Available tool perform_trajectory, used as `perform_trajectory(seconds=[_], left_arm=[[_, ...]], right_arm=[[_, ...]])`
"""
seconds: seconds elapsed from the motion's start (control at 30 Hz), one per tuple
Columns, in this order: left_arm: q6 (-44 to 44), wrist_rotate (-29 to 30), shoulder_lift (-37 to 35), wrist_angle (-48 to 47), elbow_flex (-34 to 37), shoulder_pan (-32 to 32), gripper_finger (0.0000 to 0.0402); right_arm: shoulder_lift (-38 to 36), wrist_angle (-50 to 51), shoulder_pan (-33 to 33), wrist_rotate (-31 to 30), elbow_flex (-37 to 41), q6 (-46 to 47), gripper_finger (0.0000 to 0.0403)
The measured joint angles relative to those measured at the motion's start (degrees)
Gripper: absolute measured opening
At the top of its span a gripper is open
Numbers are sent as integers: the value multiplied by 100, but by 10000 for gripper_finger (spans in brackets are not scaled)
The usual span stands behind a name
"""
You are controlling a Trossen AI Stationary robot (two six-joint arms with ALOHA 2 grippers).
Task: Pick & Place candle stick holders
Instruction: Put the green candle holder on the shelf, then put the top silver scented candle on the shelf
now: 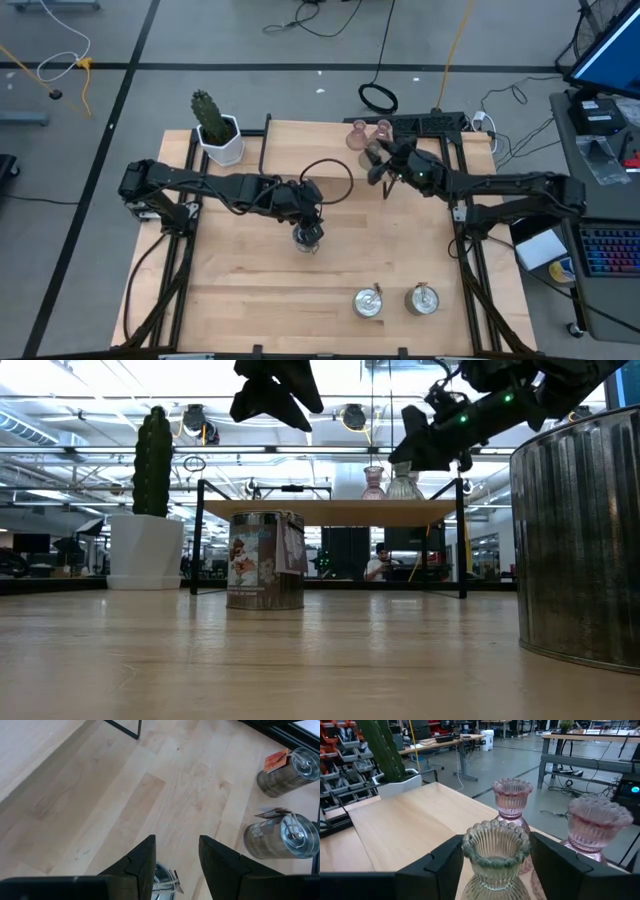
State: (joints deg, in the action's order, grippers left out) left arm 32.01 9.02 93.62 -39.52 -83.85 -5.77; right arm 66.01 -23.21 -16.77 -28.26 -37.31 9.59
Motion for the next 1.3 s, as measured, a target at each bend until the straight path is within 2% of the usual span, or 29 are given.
perform_trajectory(seconds=[0.3, 0.53, 0.67, 0.8, 1.07, 1.3], left_arm=[[87, 2, 0, 26, 0, -21, 150], [243, 56, 0, 30, 0, -158, 150], [381, 166, 0, 13, 0, -320, 150], [669, 166, 0, -112, 0, -513, 149], [1459, 162, 0, -355, 0, -918, 149], [2375, 157, 0, -523, 0, -1187, 149]], right_arm=[[-542, -33, 124, 0, 4, -196, 219], [-1098, -517, 412, 61, 4, -391, 217], [-1529, -438, 690, 601, 6, -585, 211], [-1973, 152, 1011, 1353, 5, -551, 202], [-2558, 1573, 1546, 2614, 6, 328, 189], [-2631, 2027, 1907, 3295, 8, 831, 185]])
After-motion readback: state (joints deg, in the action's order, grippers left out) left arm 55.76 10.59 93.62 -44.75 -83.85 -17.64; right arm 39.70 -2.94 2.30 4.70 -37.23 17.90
